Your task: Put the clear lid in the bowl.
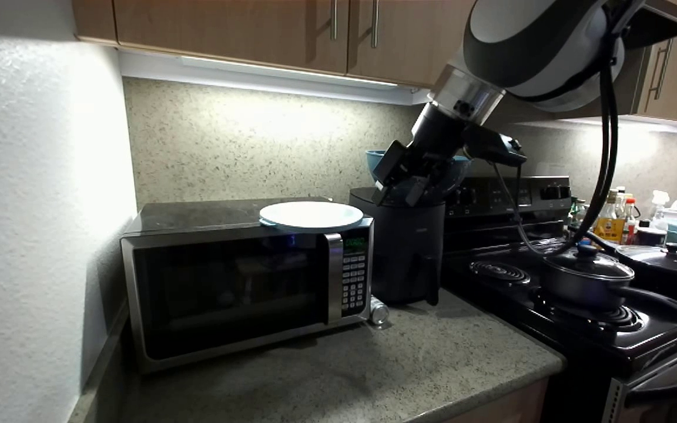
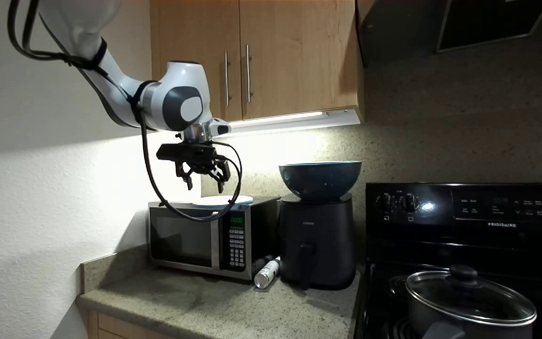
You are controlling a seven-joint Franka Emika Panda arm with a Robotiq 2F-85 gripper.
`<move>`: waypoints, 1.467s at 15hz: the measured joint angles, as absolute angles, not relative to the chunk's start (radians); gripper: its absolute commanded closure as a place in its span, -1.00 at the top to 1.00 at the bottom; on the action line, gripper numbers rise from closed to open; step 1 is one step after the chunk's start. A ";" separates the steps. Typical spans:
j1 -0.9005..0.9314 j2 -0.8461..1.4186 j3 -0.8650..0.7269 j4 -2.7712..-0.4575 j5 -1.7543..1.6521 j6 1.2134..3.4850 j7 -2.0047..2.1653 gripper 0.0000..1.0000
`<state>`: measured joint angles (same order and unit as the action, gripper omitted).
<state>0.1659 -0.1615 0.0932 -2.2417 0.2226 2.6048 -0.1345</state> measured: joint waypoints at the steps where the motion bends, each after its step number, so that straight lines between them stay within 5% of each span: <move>1: 0.169 -0.158 0.094 -2.238 0.242 2.571 -0.116 1.00; 12: 0.176 -0.107 0.122 -2.226 0.322 2.517 0.055 1.00; 22: 0.177 0.066 0.157 -2.204 0.346 2.974 0.263 1.00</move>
